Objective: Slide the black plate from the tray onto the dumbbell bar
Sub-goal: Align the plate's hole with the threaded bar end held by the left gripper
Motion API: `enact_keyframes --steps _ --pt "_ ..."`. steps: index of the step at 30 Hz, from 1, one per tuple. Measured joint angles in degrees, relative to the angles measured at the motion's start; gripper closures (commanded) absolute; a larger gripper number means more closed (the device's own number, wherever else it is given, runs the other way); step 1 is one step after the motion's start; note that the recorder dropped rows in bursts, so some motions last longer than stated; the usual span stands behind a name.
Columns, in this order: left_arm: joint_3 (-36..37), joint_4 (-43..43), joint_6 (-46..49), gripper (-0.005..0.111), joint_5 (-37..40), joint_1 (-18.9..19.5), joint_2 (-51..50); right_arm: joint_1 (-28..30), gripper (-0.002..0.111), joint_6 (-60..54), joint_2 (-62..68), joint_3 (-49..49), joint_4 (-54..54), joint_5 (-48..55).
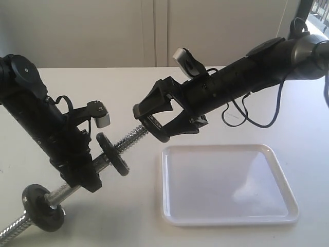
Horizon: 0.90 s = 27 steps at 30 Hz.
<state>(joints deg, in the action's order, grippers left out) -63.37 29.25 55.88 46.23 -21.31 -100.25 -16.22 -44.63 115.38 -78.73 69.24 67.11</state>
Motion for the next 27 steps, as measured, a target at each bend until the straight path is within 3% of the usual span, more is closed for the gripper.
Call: enact_keyframes --steps 27 --pt "0.11 0.0 0.08 0.107 1.01 0.69 0.0 -2.05 0.108 0.46 0.0 0.0 0.46 -2.48"
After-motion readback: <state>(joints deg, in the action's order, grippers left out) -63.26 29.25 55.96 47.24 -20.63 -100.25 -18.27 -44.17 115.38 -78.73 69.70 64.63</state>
